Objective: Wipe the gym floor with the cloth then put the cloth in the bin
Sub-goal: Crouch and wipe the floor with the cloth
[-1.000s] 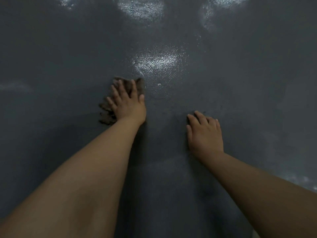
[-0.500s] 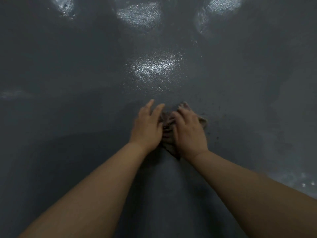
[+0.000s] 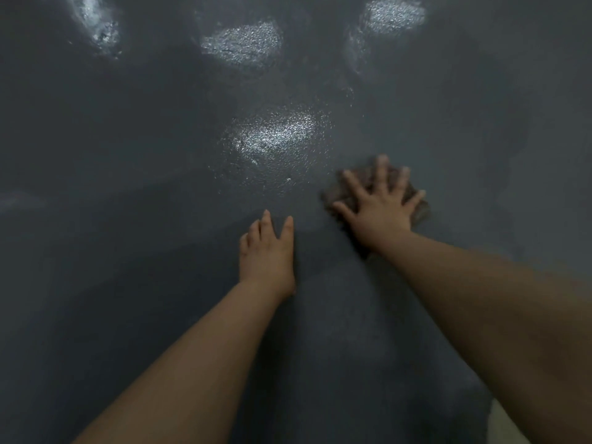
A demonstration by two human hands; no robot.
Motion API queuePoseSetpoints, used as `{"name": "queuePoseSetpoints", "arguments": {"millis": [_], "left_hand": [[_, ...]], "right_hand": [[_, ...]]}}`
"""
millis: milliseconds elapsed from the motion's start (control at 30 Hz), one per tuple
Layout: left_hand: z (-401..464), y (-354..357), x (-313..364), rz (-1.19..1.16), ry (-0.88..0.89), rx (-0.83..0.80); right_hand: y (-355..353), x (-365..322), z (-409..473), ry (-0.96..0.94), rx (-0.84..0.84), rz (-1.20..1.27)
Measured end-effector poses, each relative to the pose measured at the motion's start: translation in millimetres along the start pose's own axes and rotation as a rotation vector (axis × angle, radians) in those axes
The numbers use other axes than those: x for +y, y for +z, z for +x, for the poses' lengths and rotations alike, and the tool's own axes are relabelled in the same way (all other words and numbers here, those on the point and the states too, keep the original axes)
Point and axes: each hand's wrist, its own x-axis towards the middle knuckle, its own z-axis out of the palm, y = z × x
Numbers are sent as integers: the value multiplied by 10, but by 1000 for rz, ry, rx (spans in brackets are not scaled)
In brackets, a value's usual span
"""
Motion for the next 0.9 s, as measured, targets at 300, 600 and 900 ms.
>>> {"name": "queuePoseSetpoints", "arguments": {"millis": [300,600,900], "left_hand": [[24,-75,39,-65,-6,-48],[-32,-58,1,-194,-38,-17],[-92,-7,362,-149,5,34]], "right_hand": [[24,-192,48,172,56,125],[109,-362,-86,-511,1,-81],[28,821,-132,234,81,125]]}}
